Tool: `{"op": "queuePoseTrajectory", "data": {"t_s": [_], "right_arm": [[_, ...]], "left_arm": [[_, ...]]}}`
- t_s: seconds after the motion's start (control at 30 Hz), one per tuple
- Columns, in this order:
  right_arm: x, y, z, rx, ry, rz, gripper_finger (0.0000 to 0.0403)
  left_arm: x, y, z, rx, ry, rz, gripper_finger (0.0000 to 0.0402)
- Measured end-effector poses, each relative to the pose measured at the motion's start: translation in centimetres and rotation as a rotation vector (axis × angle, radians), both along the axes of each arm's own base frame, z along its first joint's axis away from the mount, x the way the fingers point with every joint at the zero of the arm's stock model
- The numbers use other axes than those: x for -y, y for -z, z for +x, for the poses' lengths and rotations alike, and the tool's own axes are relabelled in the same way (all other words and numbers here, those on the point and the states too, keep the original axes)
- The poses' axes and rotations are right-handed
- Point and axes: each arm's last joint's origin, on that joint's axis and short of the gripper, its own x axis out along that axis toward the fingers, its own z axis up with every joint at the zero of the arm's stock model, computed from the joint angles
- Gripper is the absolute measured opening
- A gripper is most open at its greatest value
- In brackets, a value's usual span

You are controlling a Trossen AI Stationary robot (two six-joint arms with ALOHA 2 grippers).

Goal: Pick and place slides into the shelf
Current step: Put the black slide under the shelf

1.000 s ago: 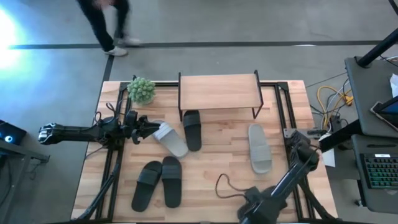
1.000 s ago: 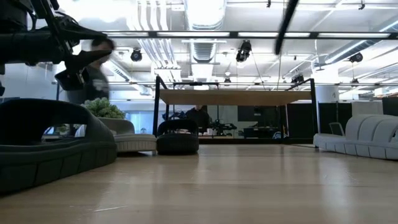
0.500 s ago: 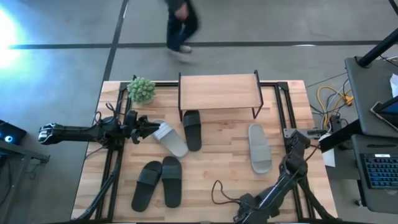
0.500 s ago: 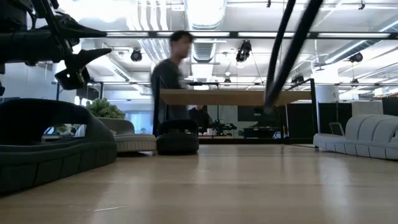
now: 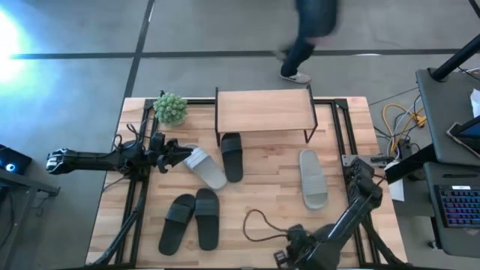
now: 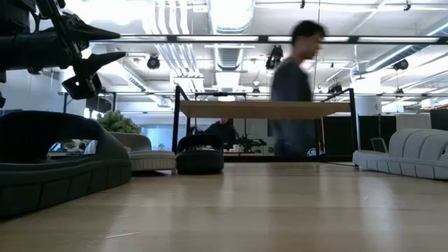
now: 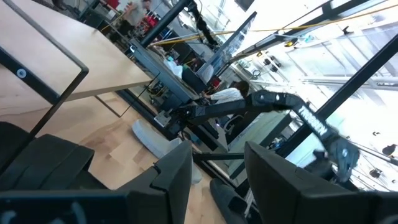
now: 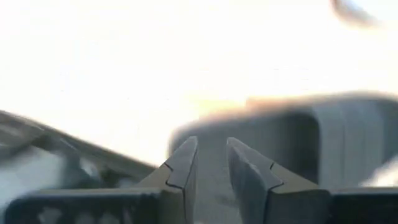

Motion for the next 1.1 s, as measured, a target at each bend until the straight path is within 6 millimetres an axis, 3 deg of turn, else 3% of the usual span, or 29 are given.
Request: {"op": "queuePoseTrajectory", "data": {"t_s": [0.07,0.13,0.27,0.4,0.67,0.9,1.1], "right_arm": [[0.9,-1.1,-0.5,0.057,0.015,-0.035,0.0074],[1.8,-1.5,-1.4,-0.004,0.038,-0.035,0.0073],[2.3,0.6,-2.4,-0.297,-0.024,0.105,0.0080],[2.6,1.6,-2.0,-0.439,-0.120,0.220,0.0097],[3.1,0.7,-1.4,-0.383,-0.013,0.170,0.0144],[2.5,3.4,-1.4,-0.479,0.018,0.144,0.0192],[2.0,5.7,-1.6,-0.562,0.032,0.127,0.0200]], "left_arm": [[0.0,0.0,0.0,0.000,0.000,0.000,0.0134],[0.0,0.0,0.0,0.000,0.000,0.000,0.0134],[0.0,0.1,0.0,-0.004,0.000,0.000,0.0134],[0.0,0.1,0.0,-0.004,0.001,0.000,0.0134],[0.0,0.1,0.0,-0.004,0.010,0.001,0.0134],[0.0,0.2,0.0,-0.017,0.009,0.009,0.0134],[0.0,0.3,0.1,-0.025,0.010,0.003,0.0134]]}}
